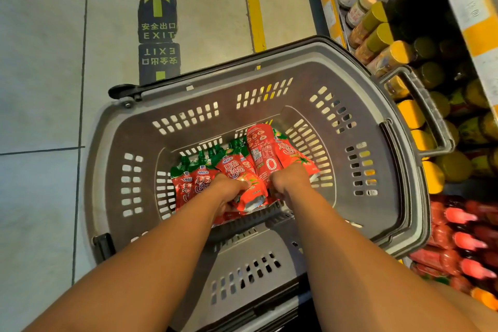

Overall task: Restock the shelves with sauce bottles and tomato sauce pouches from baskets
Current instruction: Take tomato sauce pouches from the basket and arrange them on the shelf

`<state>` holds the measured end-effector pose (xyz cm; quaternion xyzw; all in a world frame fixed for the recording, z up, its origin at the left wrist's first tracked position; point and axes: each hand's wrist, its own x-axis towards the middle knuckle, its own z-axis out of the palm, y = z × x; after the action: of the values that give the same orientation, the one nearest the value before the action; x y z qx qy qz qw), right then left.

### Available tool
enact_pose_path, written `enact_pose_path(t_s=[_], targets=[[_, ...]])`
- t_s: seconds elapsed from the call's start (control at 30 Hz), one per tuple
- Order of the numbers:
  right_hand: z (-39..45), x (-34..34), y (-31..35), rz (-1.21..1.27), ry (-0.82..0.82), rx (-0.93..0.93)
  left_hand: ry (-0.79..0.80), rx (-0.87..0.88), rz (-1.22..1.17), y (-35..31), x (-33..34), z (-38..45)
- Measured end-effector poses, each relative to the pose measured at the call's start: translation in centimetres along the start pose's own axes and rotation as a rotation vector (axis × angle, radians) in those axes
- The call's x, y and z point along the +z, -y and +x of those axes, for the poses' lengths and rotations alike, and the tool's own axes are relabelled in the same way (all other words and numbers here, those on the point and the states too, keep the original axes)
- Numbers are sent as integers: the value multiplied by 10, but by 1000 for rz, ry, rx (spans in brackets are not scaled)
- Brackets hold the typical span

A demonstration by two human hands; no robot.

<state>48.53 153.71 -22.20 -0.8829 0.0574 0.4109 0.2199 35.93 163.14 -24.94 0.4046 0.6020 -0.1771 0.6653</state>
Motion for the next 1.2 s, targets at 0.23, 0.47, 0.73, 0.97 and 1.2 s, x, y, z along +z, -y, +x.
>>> enact_pose_path(t_s=[0.23,0.47,0.73,0.97,1.2], targets=[[-41,-15,30,-236,-135,-177,37,8,32,-5,-5,9],[-43,-27,43,-253,-198,-265,90,23,-10,-11,-4,18],[-37,-63,69,-110,-183,-286,207,47,-16,-21,5,23],[-33,-90,82,-24,-154,-354,187,86,-24,-34,12,31],[-45,-145,96,-35,-8,-357,129,139,42,-68,47,26]])
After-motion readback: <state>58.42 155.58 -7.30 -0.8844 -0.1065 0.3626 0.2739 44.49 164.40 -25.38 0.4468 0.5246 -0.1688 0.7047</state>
